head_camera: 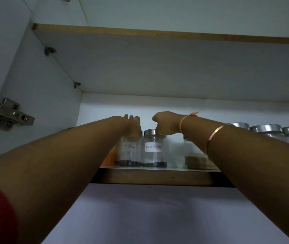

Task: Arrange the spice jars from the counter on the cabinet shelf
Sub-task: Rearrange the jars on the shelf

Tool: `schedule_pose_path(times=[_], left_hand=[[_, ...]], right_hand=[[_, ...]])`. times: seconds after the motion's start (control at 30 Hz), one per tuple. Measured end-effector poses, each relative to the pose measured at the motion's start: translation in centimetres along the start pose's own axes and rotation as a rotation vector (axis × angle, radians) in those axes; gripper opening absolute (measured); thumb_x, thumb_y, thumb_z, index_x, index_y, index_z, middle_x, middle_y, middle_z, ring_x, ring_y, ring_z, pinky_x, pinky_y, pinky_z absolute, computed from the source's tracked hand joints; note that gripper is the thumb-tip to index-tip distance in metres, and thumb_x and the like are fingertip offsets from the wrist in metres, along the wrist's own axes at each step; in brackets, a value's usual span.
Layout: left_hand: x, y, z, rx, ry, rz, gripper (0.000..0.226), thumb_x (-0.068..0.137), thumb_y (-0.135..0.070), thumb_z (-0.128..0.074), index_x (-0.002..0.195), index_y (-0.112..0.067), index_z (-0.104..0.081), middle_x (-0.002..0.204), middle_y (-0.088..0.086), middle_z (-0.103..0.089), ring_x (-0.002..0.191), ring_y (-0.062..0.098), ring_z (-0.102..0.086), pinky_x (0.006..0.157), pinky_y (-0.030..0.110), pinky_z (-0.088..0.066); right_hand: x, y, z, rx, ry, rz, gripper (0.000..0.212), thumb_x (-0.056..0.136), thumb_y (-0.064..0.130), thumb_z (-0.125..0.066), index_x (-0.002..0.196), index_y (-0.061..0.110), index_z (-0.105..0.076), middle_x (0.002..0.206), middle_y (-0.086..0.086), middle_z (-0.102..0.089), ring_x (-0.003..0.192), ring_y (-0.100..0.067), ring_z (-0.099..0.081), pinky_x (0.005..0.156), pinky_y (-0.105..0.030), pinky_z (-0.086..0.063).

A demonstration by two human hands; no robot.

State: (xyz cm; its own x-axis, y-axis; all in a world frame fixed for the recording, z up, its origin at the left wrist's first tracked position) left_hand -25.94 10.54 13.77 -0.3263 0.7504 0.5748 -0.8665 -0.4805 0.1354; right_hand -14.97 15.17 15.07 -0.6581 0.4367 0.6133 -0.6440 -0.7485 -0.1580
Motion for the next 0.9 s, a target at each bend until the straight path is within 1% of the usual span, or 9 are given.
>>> schedule_pose_path(times=[0.33,0.4,0.5,0.6,0.67,0.73,0.8,0.87,0.9], left_hand=[[-2.3,-7.1,3.7,-0.179,-0.148,-0.234,0.052,0.097,-0.014,-0.035,0.147,-0.008,-0.021,0.152,0.016,-0.027,0.143,0.028,-0.014,0.115,0.038,-0.008],[-2.5,-8.6,4.2,-0.188,-0.163,-0.286,0.049,0.099,-0.021,-0.033,0.147,-0.012,-0.023,0.152,0.012,-0.029,0.143,0.025,-0.018,0.116,0.039,-0.008],[-2.9,-10.8,5.0,-0.160,-0.196,-0.331,0.049,0.100,-0.037,-0.035,0.145,-0.019,-0.029,0.150,0.005,-0.035,0.138,0.024,-0.031,0.114,0.040,-0.020],[-3.3,-12.9,5.3,-0.099,-0.205,-0.334,0.053,0.098,-0.043,-0.037,0.145,-0.020,-0.030,0.150,0.004,-0.036,0.137,0.024,-0.033,0.111,0.040,-0.026],[-3.3,-14.1,5.0,-0.084,-0.159,-0.342,0.051,0.098,-0.043,-0.038,0.143,-0.019,-0.035,0.148,0.006,-0.040,0.133,0.024,-0.038,0.109,0.039,-0.030],[-3.3,-14.9,4.5,-0.103,-0.107,-0.344,0.043,0.097,-0.040,-0.041,0.131,-0.014,-0.048,0.132,0.009,-0.054,0.116,0.024,-0.050,0.098,0.036,-0.039],[-3.2,-15.1,4.3,-0.132,-0.103,-0.334,0.035,0.095,-0.035,-0.046,0.119,-0.011,-0.054,0.115,0.008,-0.061,0.098,0.022,-0.053,0.085,0.033,-0.042],[-3.2,-15.3,4.5,-0.128,-0.123,-0.322,0.031,0.093,-0.031,-0.049,0.114,-0.009,-0.056,0.110,0.009,-0.062,0.094,0.023,-0.054,0.080,0.032,-0.042],[-3.2,-15.3,4.5,-0.118,-0.127,-0.318,0.031,0.093,-0.030,-0.050,0.114,-0.008,-0.057,0.110,0.010,-0.062,0.096,0.024,-0.055,0.080,0.032,-0.042]], right_hand=[[-4.3,-4.9,4.0,-0.012,-0.119,-0.099,0.040,0.090,0.005,-0.042,0.128,0.000,-0.053,0.133,-0.018,-0.054,0.122,-0.032,-0.050,0.104,-0.041,-0.040],[-5.2,-6.4,4.5,-0.009,-0.115,-0.136,0.041,0.089,0.005,-0.041,0.129,0.001,-0.053,0.134,-0.018,-0.053,0.123,-0.032,-0.049,0.105,-0.040,-0.040],[-6.3,-8.7,4.9,-0.001,-0.107,-0.191,0.042,0.090,0.008,-0.042,0.129,0.002,-0.053,0.135,-0.017,-0.053,0.123,-0.032,-0.049,0.105,-0.039,-0.040],[-7.3,-10.8,4.8,0.019,-0.085,-0.235,0.042,0.089,0.012,-0.043,0.129,0.004,-0.052,0.135,-0.016,-0.053,0.122,-0.031,-0.050,0.104,-0.037,-0.041],[-7.9,-11.9,4.7,0.019,-0.081,-0.242,0.038,0.090,0.013,-0.045,0.125,0.003,-0.056,0.130,-0.017,-0.057,0.117,-0.031,-0.053,0.099,-0.035,-0.044],[-8.3,-12.8,4.5,0.003,-0.081,-0.228,0.032,0.090,0.016,-0.048,0.117,0.003,-0.060,0.123,-0.016,-0.060,0.108,-0.030,-0.056,0.087,-0.031,-0.044],[-8.5,-13.7,4.3,-0.010,-0.074,-0.210,0.020,0.089,0.018,-0.051,0.099,0.005,-0.063,0.109,-0.013,-0.064,0.094,-0.028,-0.055,0.074,-0.027,-0.041],[-8.7,-14.4,4.1,-0.017,-0.070,-0.199,0.017,0.087,0.021,-0.055,0.085,0.006,-0.063,0.093,-0.010,-0.065,0.087,-0.028,-0.055,0.066,-0.025,-0.040],[-8.8,-14.6,3.9,-0.017,-0.073,-0.186,0.020,0.087,0.022,-0.056,0.088,0.004,-0.066,0.093,-0.011,-0.066,0.088,-0.029,-0.057,0.067,-0.026,-0.042]])
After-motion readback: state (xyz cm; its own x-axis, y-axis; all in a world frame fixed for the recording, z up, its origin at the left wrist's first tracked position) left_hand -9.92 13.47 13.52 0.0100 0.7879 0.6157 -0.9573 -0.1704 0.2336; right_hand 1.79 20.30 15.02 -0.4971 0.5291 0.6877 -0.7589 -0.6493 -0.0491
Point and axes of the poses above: each hand's wrist, its own x-axis towards the middle knuckle, its own z-axis out of the back of the hand, y = z × x, the point moved 3 cm from there along x, towards the middle knuckle
